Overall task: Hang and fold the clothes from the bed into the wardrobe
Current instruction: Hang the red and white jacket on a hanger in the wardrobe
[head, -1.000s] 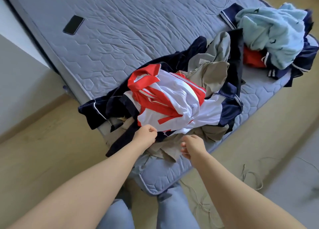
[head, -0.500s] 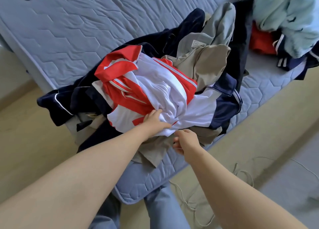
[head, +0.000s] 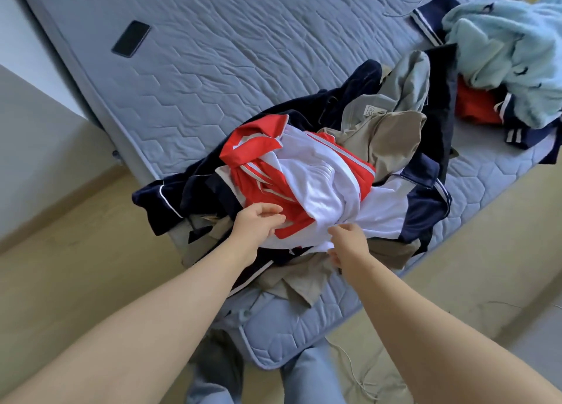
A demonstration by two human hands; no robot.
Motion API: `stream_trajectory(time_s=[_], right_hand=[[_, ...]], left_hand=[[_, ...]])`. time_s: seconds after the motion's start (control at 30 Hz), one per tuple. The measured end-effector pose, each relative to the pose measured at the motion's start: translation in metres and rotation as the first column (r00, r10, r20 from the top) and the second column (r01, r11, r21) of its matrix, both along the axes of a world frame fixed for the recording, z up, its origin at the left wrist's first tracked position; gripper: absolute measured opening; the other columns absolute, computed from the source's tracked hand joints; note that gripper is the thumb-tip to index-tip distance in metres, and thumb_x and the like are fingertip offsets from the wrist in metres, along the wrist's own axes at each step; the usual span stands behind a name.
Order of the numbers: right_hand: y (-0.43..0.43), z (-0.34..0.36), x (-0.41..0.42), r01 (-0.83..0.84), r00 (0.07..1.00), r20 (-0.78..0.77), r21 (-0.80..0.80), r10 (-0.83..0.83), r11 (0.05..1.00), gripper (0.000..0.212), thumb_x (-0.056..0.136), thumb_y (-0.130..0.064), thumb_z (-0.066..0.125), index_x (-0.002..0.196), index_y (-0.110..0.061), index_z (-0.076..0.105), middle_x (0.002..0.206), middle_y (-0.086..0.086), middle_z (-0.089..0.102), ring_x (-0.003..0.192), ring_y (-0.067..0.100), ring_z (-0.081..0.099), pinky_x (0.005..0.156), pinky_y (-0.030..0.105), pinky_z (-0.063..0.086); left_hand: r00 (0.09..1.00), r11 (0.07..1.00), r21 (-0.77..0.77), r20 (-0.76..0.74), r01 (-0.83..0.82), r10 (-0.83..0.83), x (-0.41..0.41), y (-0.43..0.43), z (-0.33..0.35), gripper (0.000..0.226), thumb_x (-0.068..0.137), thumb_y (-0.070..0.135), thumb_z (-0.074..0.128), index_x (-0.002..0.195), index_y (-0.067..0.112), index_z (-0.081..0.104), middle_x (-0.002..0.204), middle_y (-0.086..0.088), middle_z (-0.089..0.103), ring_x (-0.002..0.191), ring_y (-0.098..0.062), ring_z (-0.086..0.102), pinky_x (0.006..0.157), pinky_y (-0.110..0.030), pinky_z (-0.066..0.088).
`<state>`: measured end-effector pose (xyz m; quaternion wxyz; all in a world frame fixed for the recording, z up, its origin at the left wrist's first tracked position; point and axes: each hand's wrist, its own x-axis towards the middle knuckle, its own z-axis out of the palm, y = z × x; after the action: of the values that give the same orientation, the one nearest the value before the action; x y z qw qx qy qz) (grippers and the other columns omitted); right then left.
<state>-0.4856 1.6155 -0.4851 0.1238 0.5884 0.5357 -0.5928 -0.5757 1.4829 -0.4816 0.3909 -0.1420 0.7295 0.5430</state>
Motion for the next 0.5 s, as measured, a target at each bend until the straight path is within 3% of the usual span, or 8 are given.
stream_trajectory(time_s=[0.07,0.17,0.23,0.3,0.33,0.4,0.47,0.5], right_hand=[[0.002,-0.01,-0.014,-0.022,0.999,0.034,0.093,0.019,0.995,0.048,0.086,-0.026,0.059,0.128,-0.016,0.041,0.109,0.009,0.047,0.089,0.026,0.051,0.069,0.034,0.045],[0.004,-0.038,-0.034,-0.2,0.977,0.107,0.175,0.184,0.964,0.085,0.077,-0.036,0.069,0.146,-0.03,0.02,0.144,0.007,0.032,0.124,0.034,0.043,0.099,0.047,0.042],[0.004,-0.057,-0.044,-0.34,0.94,0.119,0.222,0.321,0.914,0.064,0.079,-0.032,0.066,0.137,-0.029,0.038,0.14,0.006,0.039,0.119,0.033,0.048,0.1,0.048,0.042],[0.002,-0.068,-0.048,-0.443,0.896,0.118,0.308,0.428,0.842,0.012,0.085,-0.025,0.057,0.097,-0.028,0.059,0.127,0.005,0.051,0.107,0.032,0.055,0.095,0.045,0.045],[-0.001,-0.069,-0.047,-0.487,0.869,0.101,0.351,0.485,0.8,0.009,0.087,-0.02,0.053,0.081,-0.026,0.057,0.119,0.003,0.055,0.102,0.029,0.055,0.091,0.04,0.045],[-0.011,-0.068,-0.042,-0.553,0.808,0.023,0.373,0.589,0.745,0.019,0.09,-0.014,0.048,0.073,-0.021,0.052,0.098,-0.001,0.054,0.088,0.02,0.052,0.077,0.029,0.042],[-0.023,-0.062,-0.032,-0.531,0.822,-0.009,0.348,0.569,0.773,0.023,0.091,-0.013,0.044,0.071,-0.023,0.048,0.08,0.0,0.051,0.075,0.019,0.049,0.064,0.028,0.042],[-0.025,-0.064,-0.027,-0.471,0.856,-0.03,0.363,0.516,0.804,0.021,0.091,-0.014,0.043,0.073,-0.024,0.048,0.081,0.001,0.053,0.079,0.022,0.051,0.07,0.031,0.046]], left_hand=[[0.998,1.0,0.019,0.061,-0.017,0.015,-0.003,-0.005,-0.004,0.018,0.088,0.003,0.059,0.082,0.02,0.06,0.08,0.004,0.057,0.07,-0.007,0.055,0.065,-0.02,0.043],[0.994,1.0,0.013,0.11,-0.015,0.014,-0.005,-0.006,-0.022,0.016,0.091,0.009,0.055,0.084,0.023,0.058,0.082,0.005,0.058,0.072,-0.007,0.056,0.068,-0.022,0.045],[0.991,1.0,0.012,0.134,-0.008,0.006,-0.003,-0.002,-0.035,0.016,0.092,0.011,0.053,0.085,0.024,0.058,0.083,0.006,0.058,0.074,-0.008,0.057,0.068,-0.022,0.046],[0.984,0.999,0.004,0.176,-0.039,0.038,-0.001,-0.001,-0.047,0.015,0.092,0.013,0.052,0.084,0.024,0.057,0.083,0.005,0.056,0.077,-0.009,0.057,0.068,-0.023,0.045],[0.976,0.997,0.0,0.205,-0.076,0.075,0.001,-0.002,-0.05,0.013,0.093,0.015,0.051,0.085,0.024,0.056,0.082,0.005,0.055,0.077,-0.009,0.057,0.068,-0.023,0.045],[0.942,0.979,0.019,0.276,-0.202,0.189,0.001,-0.008,-0.052,0.006,0.095,0.021,0.051,0.091,0.021,0.056,0.082,0.005,0.054,0.078,-0.01,0.056,0.067,-0.023,0.046],[0.893,0.946,0.026,0.34,-0.322,0.295,0.001,-0.016,-0.051,0.007,0.095,0.022,0.05,0.096,0.019,0.056,0.084,0.004,0.056,0.077,-0.011,0.057,0.066,-0.024,0.046],[0.878,0.937,0.02,0.357,-0.348,0.318,0.001,-0.02,-0.05,0.008,0.095,0.023,0.05,0.096,0.019,0.057,0.085,0.004,0.057,0.077,-0.011,0.057,0.065,-0.024,0.045]])
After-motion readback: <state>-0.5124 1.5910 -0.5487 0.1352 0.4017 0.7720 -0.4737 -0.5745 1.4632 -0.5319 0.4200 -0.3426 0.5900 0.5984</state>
